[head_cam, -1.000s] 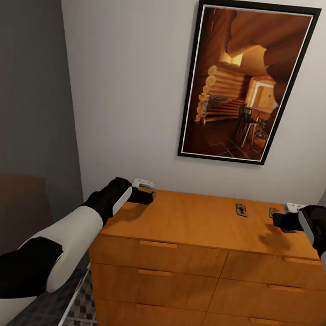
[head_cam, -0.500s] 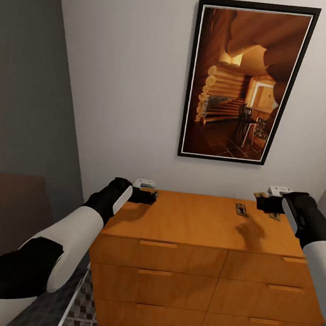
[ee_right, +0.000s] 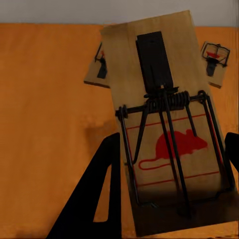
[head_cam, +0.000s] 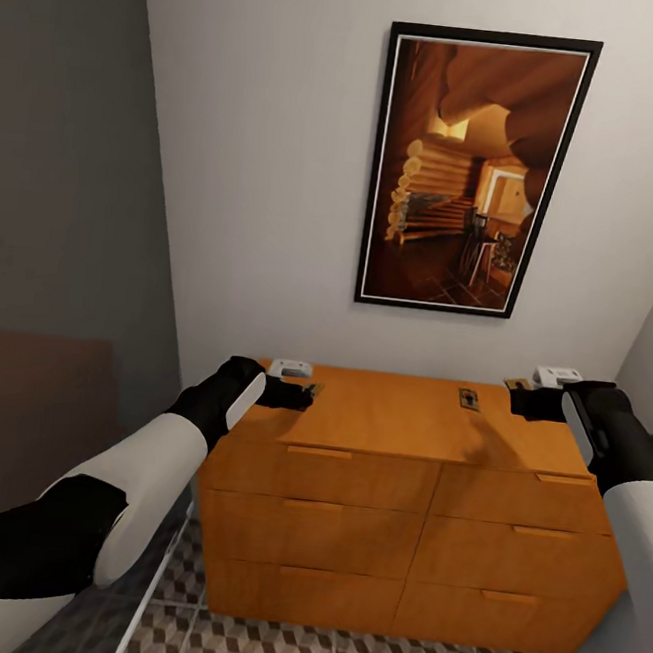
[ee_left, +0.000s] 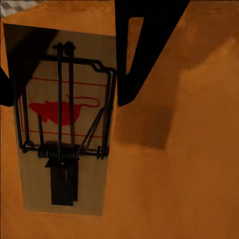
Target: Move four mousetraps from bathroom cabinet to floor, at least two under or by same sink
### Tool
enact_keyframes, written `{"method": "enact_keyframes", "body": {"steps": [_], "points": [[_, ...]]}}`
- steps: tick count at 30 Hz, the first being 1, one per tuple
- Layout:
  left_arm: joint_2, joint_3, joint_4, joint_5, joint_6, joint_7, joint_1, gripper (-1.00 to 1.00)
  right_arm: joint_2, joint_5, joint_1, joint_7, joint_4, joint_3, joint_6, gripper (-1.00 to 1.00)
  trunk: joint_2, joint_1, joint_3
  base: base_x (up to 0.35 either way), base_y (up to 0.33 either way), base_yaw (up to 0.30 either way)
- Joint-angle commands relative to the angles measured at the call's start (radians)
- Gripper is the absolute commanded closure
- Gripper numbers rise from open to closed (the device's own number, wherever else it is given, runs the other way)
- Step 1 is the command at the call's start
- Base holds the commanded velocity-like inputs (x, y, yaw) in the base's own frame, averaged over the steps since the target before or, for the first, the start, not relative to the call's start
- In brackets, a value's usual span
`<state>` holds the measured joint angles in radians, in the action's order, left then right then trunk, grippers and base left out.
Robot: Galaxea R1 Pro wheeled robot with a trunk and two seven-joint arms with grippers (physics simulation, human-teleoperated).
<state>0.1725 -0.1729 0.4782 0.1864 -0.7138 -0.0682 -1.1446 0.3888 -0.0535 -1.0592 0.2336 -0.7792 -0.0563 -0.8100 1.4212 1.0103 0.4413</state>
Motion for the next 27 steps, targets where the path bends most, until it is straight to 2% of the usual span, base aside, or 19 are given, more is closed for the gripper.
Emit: {"method": "enact_keyframes", "body": {"steps": [1, 6, 16, 21, 27], "points": [[0.0, -0.005, 0.001, 0.008, -0.004, 0.004, -0.001, 1.0, 0.001, -0.006, -0.001, -0.002, -0.001, -0.004, -0.002, 1.0, 0.001, -0.001, 0.001, -0.329, 0.0, 0.0], [0.0, -0.005, 0.0, 0.009, -0.005, 0.005, -0.001, 1.0, -0.008, -0.005, -0.001, -0.003, -0.002, -0.004, 0.003, 1.0, 0.001, -0.001, 0.001, -0.311, 0.0, 0.0], [-0.001, -0.005, -0.011, 0.01, -0.004, 0.005, -0.001, 1.0, -0.065, -0.001, 0.012, -0.007, -0.002, -0.004, 0.006, 1.0, 0.001, -0.001, 0.001, -0.113, 0.0, 0.0], [-0.001, -0.005, -0.013, 0.01, -0.005, 0.005, -0.001, 1.0, -0.071, -0.002, 0.038, -0.008, -0.002, -0.004, 0.018, 1.0, 0.001, -0.001, 0.001, -0.009, 0.0, 0.0], [0.0, -0.005, -0.016, 0.01, -0.005, 0.005, -0.001, 1.0, -0.072, -0.003, 0.087, -0.008, -0.002, -0.004, 0.088, 1.0, 0.001, -0.001, 0.001, -0.002, 0.0, 0.0]]}}
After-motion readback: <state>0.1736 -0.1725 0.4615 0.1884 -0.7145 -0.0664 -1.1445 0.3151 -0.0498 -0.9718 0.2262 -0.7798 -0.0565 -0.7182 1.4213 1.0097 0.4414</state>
